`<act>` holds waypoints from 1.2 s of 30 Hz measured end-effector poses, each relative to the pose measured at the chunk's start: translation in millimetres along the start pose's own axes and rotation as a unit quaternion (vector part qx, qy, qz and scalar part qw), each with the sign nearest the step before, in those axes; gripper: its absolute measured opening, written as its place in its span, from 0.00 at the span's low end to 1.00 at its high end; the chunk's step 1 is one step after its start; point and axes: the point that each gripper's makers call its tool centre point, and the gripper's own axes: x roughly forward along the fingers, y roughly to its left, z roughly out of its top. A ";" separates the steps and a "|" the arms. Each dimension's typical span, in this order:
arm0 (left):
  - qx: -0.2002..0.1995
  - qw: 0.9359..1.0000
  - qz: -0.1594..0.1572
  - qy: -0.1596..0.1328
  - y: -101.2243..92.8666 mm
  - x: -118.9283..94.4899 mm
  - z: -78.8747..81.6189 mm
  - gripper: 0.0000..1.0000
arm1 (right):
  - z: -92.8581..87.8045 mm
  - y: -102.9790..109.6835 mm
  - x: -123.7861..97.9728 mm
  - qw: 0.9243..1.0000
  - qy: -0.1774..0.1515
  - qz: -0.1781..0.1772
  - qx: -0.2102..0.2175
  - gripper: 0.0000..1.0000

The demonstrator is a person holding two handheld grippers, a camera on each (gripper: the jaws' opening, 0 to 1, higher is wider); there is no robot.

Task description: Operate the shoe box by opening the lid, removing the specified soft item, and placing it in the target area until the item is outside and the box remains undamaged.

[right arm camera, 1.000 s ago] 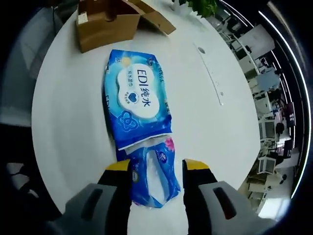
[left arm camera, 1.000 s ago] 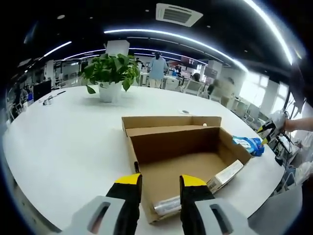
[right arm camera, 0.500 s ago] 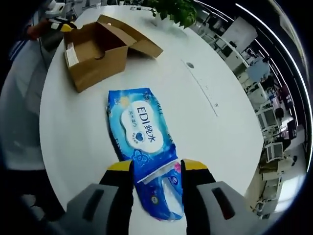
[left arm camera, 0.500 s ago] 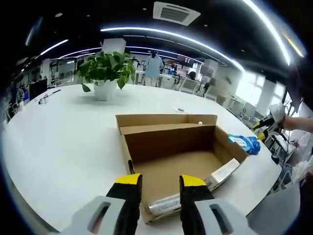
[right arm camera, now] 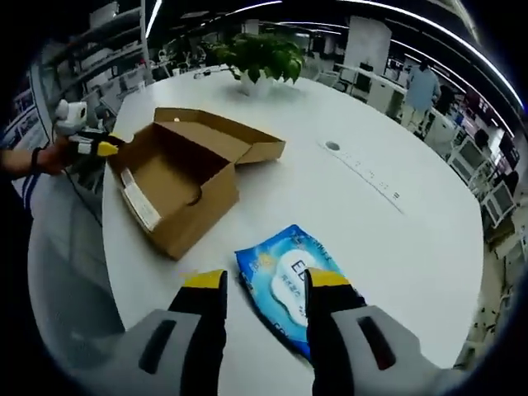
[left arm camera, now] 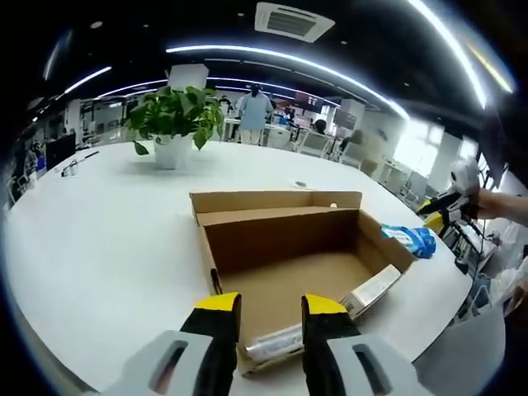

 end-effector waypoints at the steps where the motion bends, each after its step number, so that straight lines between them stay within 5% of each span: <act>1: 0.000 1.000 0.000 0.000 0.1 0.0 -0.1 0.29 | 4.3 7.9 2.8 1.000 -0.003 0.006 -0.003 0.35; 9: -0.007 1.000 -0.001 -0.003 1.9 0.0 0.4 0.29 | 37.2 56.4 31.0 0.997 -0.030 0.070 0.004 0.35; 21: -0.020 1.000 0.000 -0.010 5.3 -1.8 1.6 0.29 | 66.8 113.8 61.9 0.990 -0.029 0.132 -0.027 0.36; 36: -0.023 1.000 0.002 -0.014 6.6 -2.7 2.8 0.29 | 63.0 137.8 93.9 0.979 0.022 0.190 -0.070 0.40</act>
